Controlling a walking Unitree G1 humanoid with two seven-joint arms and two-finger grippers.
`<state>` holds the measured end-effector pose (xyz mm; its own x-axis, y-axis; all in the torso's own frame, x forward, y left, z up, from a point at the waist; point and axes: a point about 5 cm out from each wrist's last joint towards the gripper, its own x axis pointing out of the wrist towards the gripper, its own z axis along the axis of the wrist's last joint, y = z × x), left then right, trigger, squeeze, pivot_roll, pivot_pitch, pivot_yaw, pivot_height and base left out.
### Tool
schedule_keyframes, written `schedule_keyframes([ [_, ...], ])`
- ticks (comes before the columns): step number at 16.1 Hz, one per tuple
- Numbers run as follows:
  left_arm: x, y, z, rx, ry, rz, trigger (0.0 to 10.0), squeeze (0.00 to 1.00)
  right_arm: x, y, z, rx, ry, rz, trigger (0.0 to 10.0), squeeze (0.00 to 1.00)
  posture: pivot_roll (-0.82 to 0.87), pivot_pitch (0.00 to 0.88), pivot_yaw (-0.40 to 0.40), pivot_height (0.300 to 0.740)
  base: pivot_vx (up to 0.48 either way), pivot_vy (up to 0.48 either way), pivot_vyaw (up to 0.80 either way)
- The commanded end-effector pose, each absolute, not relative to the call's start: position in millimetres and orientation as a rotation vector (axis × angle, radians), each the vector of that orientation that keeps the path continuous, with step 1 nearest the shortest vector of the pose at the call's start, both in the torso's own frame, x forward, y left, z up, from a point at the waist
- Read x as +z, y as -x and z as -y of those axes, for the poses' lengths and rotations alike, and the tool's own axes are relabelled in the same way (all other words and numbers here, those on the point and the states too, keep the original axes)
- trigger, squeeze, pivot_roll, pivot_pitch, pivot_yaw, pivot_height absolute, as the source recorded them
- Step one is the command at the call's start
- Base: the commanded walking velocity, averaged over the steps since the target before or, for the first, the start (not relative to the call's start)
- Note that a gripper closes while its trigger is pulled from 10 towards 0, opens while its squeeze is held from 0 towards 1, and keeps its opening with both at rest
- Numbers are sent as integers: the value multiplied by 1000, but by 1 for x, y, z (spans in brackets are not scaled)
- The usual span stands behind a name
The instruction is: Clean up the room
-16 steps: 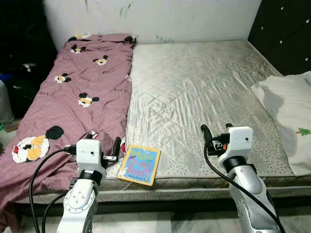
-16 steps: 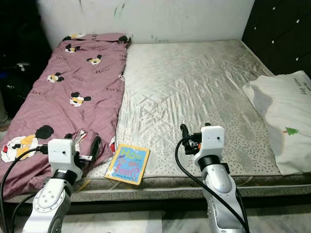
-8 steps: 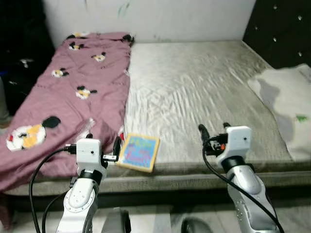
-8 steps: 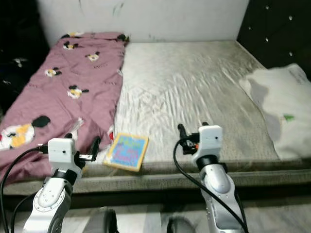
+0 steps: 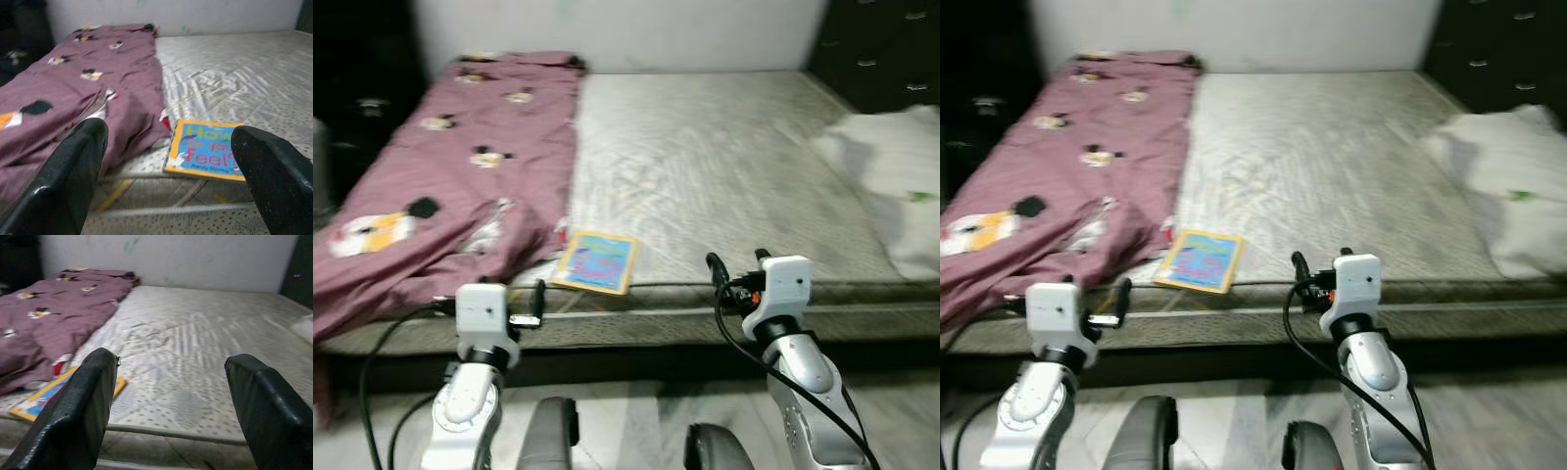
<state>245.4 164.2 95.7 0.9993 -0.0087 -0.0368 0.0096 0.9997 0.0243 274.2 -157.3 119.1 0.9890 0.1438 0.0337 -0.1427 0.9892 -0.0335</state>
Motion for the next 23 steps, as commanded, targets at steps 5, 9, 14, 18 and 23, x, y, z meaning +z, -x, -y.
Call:
schedule_keyframes([
  [5, 103, -247, -160, -32, -16, -1, 10000, 0, 122, -276, 158, 154, 42, 45, 10000, 0, -31, 50, 30, 621, 0, 0, 0],
  [9, 103, -247, -159, -48, -18, 1, 10000, 0, 122, -275, 155, 169, 51, 47, 10000, 0, -32, 50, 33, 621, 224, 0, 0],
  [14, 103, -248, -158, -56, -21, 0, 10000, 0, 122, -275, 154, 183, 57, 49, 10000, 0, -31, 52, 34, 621, 0, 0, 94],
  [18, 103, -248, -157, -62, -23, -2, 10000, 0, 120, -274, 153, 184, 55, 45, 10000, 0, -31, 52, 34, 621, 127, 0, 636],
  [23, 103, -248, -157, -65, -23, -3, 10000, 0, 120, -274, 154, 181, 33, 43, 10000, 0, -29, 51, 35, 621, 256, 0, 200],
])
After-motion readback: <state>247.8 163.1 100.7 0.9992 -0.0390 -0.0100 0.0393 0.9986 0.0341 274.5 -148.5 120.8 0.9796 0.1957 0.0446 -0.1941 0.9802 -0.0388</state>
